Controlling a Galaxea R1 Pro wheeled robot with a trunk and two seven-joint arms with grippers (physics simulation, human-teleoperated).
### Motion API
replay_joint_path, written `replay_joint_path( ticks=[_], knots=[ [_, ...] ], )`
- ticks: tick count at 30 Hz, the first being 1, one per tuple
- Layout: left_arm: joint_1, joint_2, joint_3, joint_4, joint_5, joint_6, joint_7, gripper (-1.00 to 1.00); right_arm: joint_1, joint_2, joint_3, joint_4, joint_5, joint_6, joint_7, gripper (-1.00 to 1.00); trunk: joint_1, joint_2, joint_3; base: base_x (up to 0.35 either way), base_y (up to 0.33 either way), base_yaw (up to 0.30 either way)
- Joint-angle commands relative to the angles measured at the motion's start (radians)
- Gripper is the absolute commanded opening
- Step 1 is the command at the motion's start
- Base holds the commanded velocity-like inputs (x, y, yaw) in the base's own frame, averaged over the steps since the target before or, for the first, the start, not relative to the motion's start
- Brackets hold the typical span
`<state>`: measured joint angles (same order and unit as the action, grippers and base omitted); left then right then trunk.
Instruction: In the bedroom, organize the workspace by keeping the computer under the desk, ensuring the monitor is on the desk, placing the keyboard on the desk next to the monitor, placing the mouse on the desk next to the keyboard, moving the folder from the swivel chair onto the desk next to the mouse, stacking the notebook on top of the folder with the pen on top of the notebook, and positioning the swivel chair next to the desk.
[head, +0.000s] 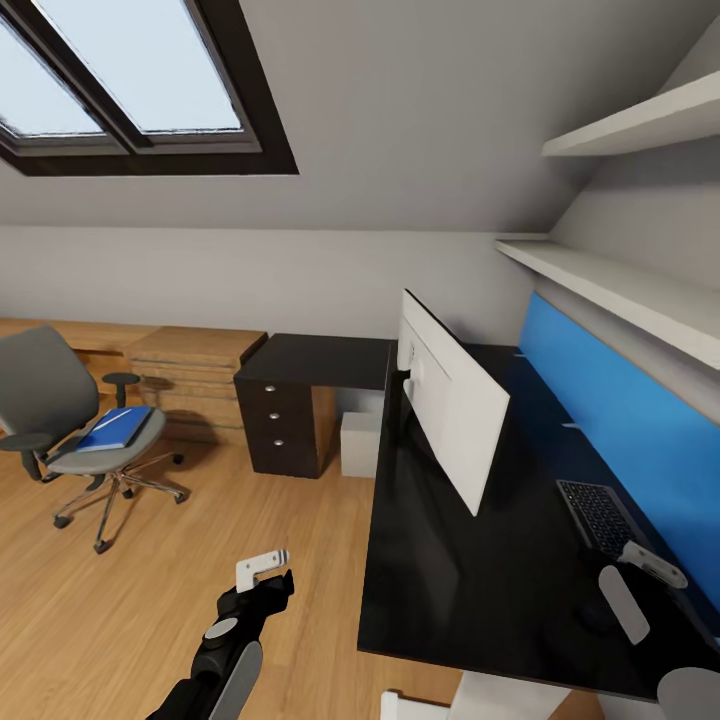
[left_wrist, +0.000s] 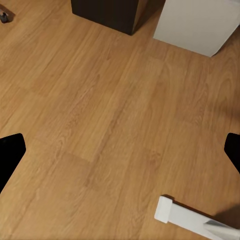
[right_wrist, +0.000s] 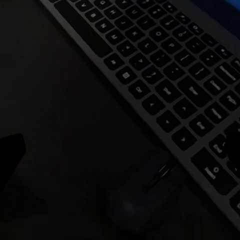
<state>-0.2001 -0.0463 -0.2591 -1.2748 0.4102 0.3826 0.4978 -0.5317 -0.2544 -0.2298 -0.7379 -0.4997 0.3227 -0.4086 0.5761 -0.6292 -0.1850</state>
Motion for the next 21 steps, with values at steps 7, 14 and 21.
replay_joint_path(
  ticks=[7, 14, 21],
  knots=[
    [-0.001, 0.0, -0.002, -0.002, 0.009, 0.002, 0.008, 1.0, -0.001, 0.0, -0.004, 0.002, -0.009, 0.033, -0.006, 1.0, 0.027, -0.051, -0.024, 0.0, 0.0, 0.0],
    [-0.001, 0.0, -0.002, -0.002, 0.009, 0.002, 0.008, 1.0, -0.001, -0.005, -0.005, 0.006, -0.082, 0.06, -0.007, 1.0, 0.046, -0.086, -0.039, 0.0, 0.0, 0.0],
    [-0.001, 0.0, -0.002, -0.002, 0.009, 0.002, 0.008, 1.0, -0.001, -0.006, -0.006, 0.006, -0.101, 0.089, -0.007, 1.0, 0.054, -0.1, -0.046, 0.0, 0.0, 0.0]
  ],
)
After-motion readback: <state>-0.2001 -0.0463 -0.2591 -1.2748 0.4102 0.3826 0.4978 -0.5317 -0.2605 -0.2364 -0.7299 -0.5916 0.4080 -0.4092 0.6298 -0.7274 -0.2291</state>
